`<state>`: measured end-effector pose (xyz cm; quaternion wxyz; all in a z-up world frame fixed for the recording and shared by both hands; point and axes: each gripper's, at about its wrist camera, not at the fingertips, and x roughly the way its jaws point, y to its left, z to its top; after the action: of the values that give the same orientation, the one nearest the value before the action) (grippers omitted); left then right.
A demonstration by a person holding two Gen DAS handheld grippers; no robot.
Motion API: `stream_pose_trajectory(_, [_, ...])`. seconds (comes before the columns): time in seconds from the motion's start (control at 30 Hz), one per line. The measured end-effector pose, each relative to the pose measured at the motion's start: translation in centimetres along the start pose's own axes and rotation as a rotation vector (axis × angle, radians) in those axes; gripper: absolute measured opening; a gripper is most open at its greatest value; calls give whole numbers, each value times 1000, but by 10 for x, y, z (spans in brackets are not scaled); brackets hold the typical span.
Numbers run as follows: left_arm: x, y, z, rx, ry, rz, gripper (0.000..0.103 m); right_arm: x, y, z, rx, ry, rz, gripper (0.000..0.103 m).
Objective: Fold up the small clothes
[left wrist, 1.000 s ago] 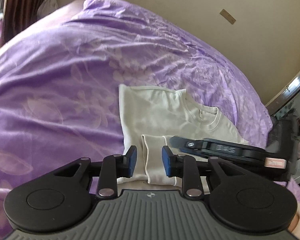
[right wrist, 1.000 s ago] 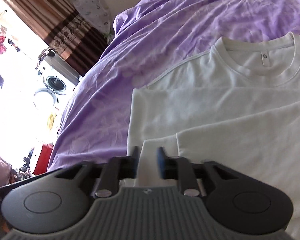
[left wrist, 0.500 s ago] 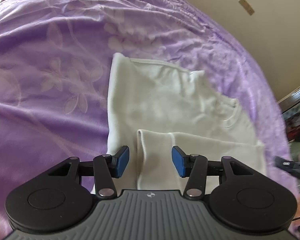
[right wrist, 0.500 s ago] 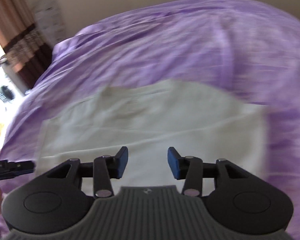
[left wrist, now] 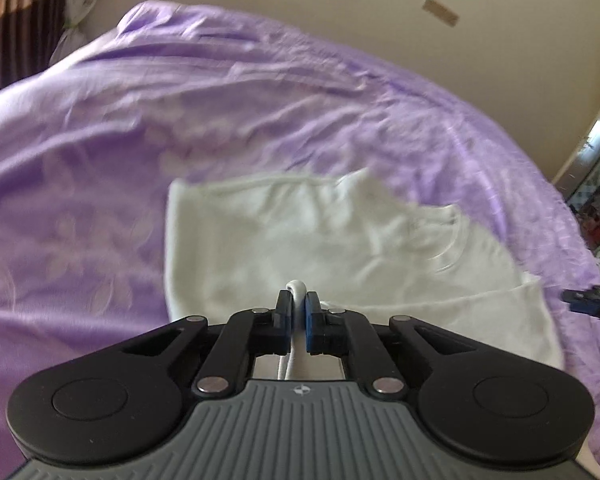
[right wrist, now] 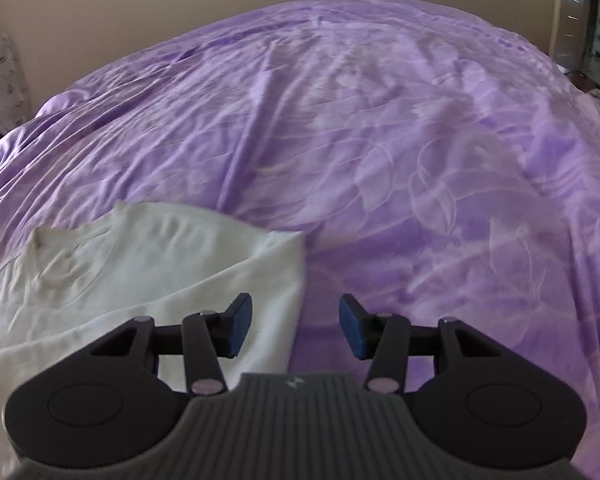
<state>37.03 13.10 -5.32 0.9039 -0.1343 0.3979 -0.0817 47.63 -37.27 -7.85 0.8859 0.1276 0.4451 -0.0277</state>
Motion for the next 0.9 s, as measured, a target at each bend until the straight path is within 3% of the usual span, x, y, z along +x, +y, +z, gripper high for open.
stream_pose_trajectory(0.17, [-8,-15,10,22,-16,-13,5,24,-14,15,128,5,61,45])
stream_pose_trajectory(0.33, [-11,-17,17,-1,-22,-27,5,53,-13,25,173,19,58,42])
stream_pose_trajectory(0.37, [-15,-18,20,-2,-31,-35,5,58,-13,26,179,24,59,36])
stream_pose_trajectory(0.43, [-27,-20,27,8,-78,-73,5,67,-16,29,204,39,78,2])
stream_pose_trajectory(0.47, [-34,-18,31,7,-108,-104,5,67,-15,32,197,27,81,0])
stream_pose_trajectory(0.5, [-39,-15,35,6,-132,-113,5,63,-12,34,162,-13,61,0])
stream_pose_trajectory(0.57, [-29,-1,39,-33,-116,-57,5,58,-7,36,91,-61,36,0])
stream_pose_trajectory(0.67, [12,18,25,-68,15,26,5,64,-6,34,75,-50,16,0])
stream_pose_trajectory(0.73, [31,23,13,-84,84,32,9,68,-6,32,90,-35,23,1])
stream_pose_trajectory(0.8, [36,30,6,-109,90,59,15,63,-3,30,68,-40,8,12])
stream_pose_trajectory(0.87, [31,38,4,-138,93,54,19,52,0,29,24,-45,5,37])
stream_pose_trajectory(0.9, [27,40,4,-143,95,52,23,43,0,27,3,-46,16,35])
